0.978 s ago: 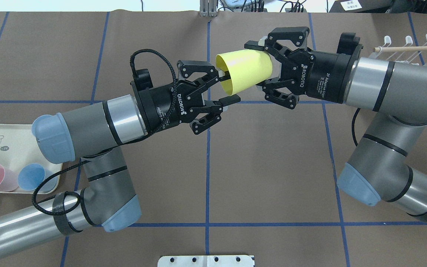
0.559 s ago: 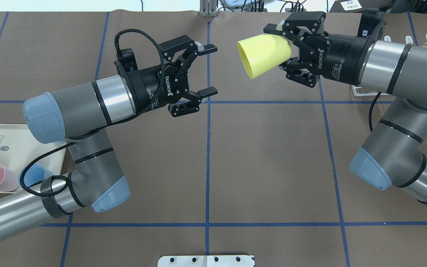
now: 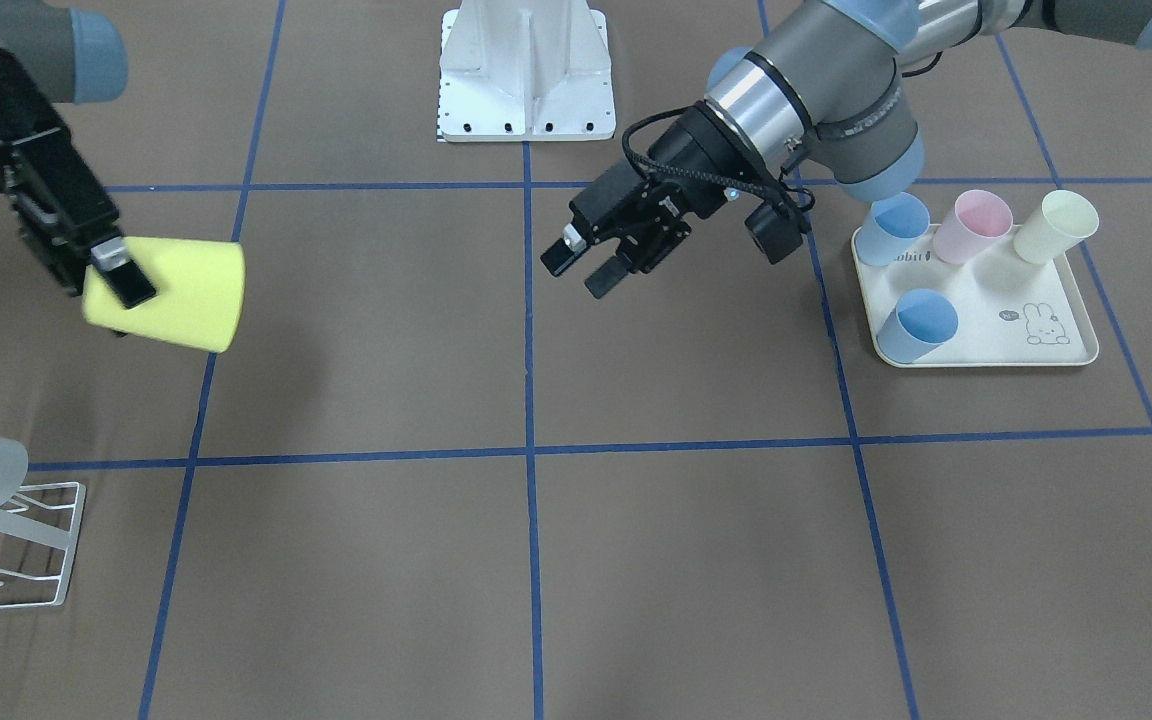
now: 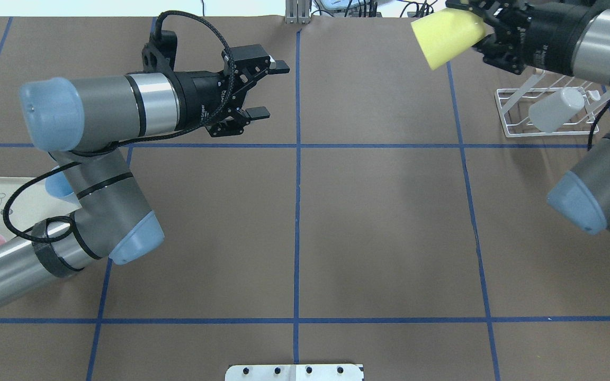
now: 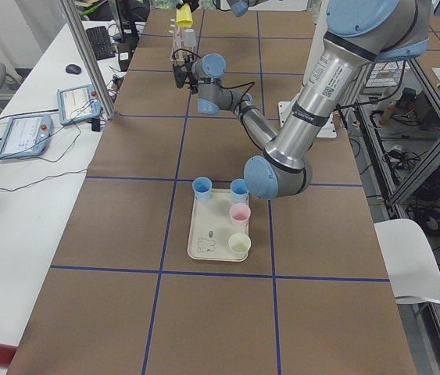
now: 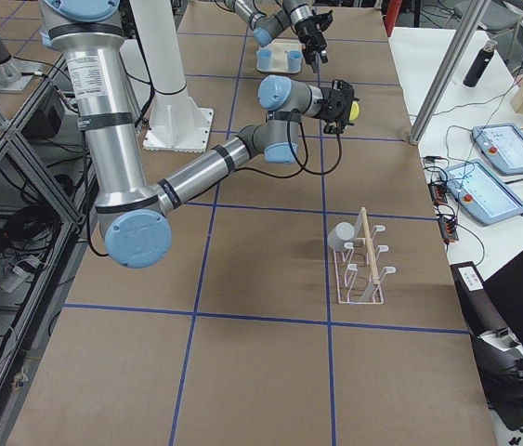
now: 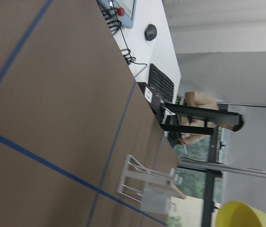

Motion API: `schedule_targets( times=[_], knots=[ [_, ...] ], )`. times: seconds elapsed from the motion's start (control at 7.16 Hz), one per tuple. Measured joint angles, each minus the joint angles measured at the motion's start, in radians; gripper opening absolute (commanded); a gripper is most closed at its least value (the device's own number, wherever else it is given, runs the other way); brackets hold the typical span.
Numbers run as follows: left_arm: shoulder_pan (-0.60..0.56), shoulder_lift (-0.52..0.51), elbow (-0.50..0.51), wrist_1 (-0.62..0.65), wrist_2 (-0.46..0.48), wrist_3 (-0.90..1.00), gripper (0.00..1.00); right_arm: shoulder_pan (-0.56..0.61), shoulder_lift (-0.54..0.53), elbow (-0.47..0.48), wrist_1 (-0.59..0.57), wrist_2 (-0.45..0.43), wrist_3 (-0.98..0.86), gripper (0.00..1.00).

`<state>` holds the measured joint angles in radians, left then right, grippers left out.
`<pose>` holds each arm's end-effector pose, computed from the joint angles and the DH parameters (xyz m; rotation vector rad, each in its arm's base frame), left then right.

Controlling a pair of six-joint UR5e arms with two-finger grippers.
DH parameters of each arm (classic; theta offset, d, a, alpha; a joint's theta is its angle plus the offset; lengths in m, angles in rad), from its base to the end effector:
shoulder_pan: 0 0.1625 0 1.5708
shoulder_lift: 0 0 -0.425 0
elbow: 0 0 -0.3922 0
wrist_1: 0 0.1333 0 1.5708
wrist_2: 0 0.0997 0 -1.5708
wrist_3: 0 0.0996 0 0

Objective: Transfer IKEA cup to right arm and place on rack

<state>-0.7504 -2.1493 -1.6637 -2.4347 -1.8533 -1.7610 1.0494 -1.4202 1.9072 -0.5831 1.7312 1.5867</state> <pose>0.3951 -0.5127 0.1781 0.2082 1.5466 -0.5292 -0.1561 -0.5075 0.3093 0.6318 -1.3831 0.7420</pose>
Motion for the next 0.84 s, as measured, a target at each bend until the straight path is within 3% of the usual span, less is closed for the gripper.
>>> schedule_targets(
  times=[0.42, 0.84],
  knots=[
    [-0.096, 0.064, -0.014, 0.310, -0.042, 0.396, 1.00, 0.049, -0.159, -0.068, -0.004, -0.128, -0.370, 0.03],
    [-0.244, 0.174, -0.106, 0.524, -0.141, 0.757, 1.00, 0.117, -0.220, -0.175, 0.005, -0.146, -0.552, 0.04]
  ],
)
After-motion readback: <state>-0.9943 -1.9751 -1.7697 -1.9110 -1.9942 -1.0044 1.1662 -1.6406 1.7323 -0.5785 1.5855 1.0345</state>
